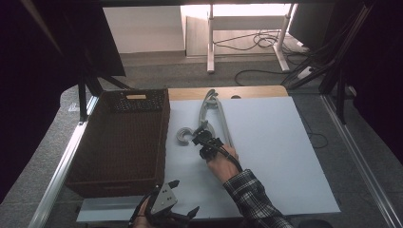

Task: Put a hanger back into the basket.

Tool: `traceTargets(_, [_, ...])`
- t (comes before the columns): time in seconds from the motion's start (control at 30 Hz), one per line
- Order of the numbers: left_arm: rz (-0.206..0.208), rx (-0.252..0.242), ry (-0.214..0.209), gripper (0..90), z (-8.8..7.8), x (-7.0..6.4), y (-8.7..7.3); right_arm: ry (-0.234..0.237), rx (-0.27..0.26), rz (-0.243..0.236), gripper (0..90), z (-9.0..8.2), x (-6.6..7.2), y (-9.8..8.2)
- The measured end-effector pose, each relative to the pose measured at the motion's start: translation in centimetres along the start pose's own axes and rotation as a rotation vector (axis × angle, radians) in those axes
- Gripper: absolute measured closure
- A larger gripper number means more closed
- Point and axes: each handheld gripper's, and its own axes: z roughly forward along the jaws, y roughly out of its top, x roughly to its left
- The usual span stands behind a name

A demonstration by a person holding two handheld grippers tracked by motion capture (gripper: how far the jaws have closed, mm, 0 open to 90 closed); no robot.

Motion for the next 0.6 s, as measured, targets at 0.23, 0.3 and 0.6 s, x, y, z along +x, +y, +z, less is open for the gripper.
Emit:
traceTargets(0.23, [0.000,-0.001,-0.001,2.7,0.0,0.0,0.0,0.003,-0.006,0.029,80.2,-0.1,-0.2,-0.3])
traceTargets(0.3, [0.000,-0.001,-0.002,2.7,0.0,0.0,0.0,0.008,-0.010,0.038,80.8,-0.2,-0.3,-0.4])
traceTargets(0.6, [0.002,0.001,-0.003,2.7,0.1,0.0,0.0,0.041,-0.050,0.098,82.4,-1.4,-1.4,-0.8])
